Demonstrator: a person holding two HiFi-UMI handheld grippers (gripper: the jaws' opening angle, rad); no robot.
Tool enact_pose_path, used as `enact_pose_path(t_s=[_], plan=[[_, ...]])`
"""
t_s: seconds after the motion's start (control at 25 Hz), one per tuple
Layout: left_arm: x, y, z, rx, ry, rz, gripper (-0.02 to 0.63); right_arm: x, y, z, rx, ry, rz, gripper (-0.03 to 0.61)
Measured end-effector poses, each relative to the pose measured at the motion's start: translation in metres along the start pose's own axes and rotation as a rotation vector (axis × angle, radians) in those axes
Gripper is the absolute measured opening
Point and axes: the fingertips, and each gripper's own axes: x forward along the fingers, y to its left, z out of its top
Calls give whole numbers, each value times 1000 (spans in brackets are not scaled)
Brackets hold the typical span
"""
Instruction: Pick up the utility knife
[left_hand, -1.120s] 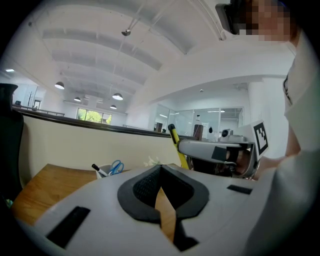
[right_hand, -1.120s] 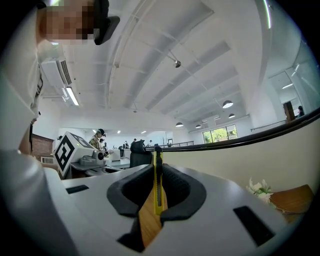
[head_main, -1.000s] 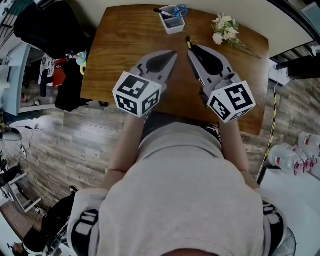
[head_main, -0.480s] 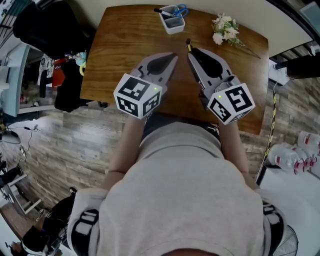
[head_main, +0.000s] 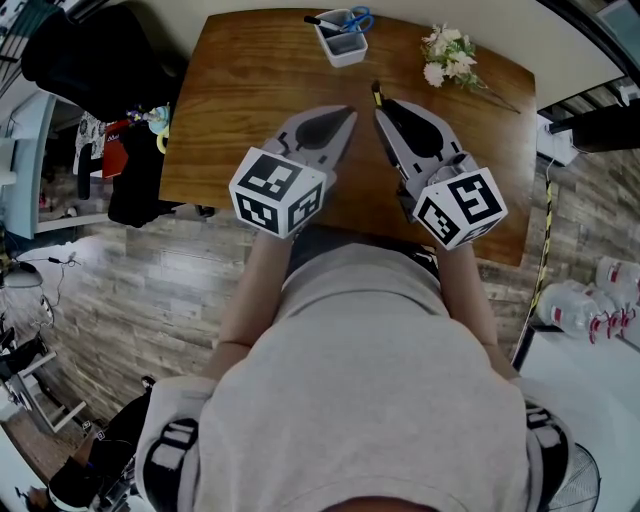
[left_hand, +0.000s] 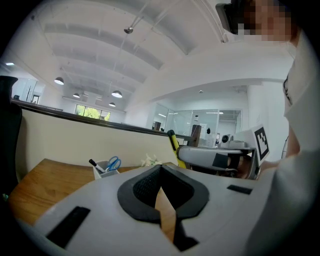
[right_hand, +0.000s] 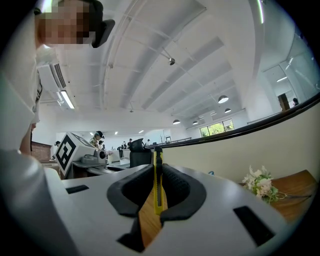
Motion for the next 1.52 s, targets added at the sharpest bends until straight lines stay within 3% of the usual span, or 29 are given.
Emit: enact_pose_path(t_s=[1.52], plan=[[-1, 4, -9, -21, 20, -16, 15, 5, 3, -10, 5, 42, 6, 64]])
